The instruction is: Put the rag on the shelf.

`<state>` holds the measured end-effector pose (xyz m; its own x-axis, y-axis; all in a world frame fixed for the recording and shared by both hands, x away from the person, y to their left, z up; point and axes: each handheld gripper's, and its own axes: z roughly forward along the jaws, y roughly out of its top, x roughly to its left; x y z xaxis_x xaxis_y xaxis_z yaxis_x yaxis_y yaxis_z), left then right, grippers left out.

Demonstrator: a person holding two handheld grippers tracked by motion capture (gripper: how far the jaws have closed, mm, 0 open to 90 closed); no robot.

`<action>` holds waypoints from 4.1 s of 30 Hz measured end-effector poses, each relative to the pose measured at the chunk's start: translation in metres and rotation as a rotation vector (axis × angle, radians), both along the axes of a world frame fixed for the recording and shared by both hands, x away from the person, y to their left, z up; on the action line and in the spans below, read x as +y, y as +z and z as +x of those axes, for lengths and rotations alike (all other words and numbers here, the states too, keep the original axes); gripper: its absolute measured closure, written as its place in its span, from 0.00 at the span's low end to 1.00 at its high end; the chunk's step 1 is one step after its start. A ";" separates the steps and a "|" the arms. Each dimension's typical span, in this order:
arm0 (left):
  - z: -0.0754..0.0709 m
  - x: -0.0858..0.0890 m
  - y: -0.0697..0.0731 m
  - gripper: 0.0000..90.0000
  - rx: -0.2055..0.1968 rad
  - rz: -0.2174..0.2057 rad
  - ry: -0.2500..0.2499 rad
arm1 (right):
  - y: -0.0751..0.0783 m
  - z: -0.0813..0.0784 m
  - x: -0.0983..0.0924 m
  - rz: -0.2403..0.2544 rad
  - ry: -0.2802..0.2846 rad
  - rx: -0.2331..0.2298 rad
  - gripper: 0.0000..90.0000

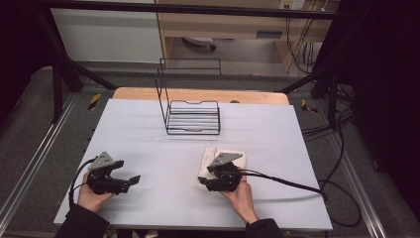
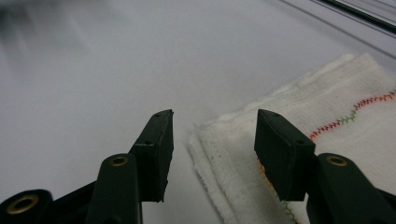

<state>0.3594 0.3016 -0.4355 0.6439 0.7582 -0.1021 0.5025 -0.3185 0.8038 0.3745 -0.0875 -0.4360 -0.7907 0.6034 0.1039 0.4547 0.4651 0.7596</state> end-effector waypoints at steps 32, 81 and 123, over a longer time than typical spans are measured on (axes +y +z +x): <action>0.000 0.000 -0.001 0.09 0.006 0.001 0.002 | -0.010 -0.001 0.027 -0.229 -0.028 -0.143 0.90; 0.040 -0.131 0.028 0.18 0.047 0.039 -0.118 | -0.005 -0.020 -0.110 0.032 -0.266 0.047 0.44; 0.049 -0.176 0.007 0.94 0.219 0.051 -0.142 | -0.005 -0.003 -0.101 0.055 -0.289 0.180 0.92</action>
